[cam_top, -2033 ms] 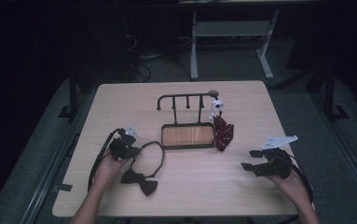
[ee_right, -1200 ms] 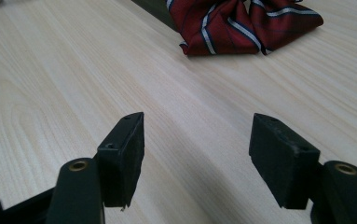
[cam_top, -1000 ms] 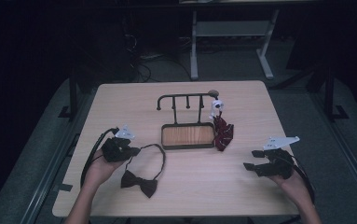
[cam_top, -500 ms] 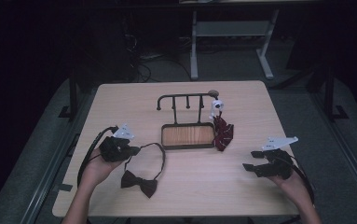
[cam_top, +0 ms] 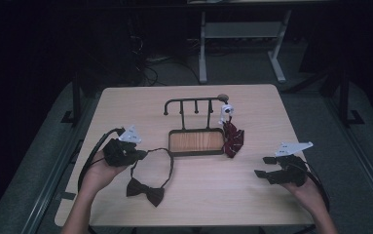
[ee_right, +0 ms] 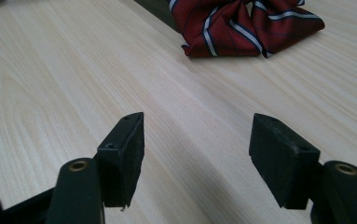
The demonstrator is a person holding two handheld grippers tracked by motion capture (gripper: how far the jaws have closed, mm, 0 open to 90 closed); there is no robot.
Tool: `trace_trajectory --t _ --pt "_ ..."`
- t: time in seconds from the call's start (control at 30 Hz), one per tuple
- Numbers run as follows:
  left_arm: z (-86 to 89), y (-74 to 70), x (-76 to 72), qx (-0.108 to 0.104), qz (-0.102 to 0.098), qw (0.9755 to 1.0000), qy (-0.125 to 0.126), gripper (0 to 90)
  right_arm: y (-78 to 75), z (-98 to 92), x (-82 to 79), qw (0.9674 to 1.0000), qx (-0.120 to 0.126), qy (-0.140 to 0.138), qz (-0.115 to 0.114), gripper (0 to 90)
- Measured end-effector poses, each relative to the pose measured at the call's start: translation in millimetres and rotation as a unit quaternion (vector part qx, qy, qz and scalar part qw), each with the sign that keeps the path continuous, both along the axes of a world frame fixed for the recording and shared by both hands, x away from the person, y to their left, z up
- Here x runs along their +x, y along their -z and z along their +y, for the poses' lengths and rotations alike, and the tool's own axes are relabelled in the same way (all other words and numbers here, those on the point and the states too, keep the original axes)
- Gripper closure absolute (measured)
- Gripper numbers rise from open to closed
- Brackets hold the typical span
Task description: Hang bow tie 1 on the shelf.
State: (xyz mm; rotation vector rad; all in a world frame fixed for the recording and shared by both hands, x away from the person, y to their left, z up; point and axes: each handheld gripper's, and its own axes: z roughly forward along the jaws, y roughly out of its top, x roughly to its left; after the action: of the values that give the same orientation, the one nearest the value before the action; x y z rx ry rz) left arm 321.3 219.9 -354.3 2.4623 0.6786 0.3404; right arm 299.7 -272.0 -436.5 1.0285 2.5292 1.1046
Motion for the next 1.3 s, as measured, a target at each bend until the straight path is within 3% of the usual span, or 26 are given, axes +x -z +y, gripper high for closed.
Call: trace_trajectory --t 0.23,1.3 --pt "1.0 -15.3 0.0 -0.008 -0.002 0.9999 0.008 89.9 -0.2 -1.2 -0.8 1.0 0.002 0.002 -0.004 35.5" --pt "-11.9 -56.2 -0.3 0.015 -0.021 0.9991 0.033 90.0 0.6 2.8 -2.3 1.0 -0.003 -0.001 -0.004 35.4"
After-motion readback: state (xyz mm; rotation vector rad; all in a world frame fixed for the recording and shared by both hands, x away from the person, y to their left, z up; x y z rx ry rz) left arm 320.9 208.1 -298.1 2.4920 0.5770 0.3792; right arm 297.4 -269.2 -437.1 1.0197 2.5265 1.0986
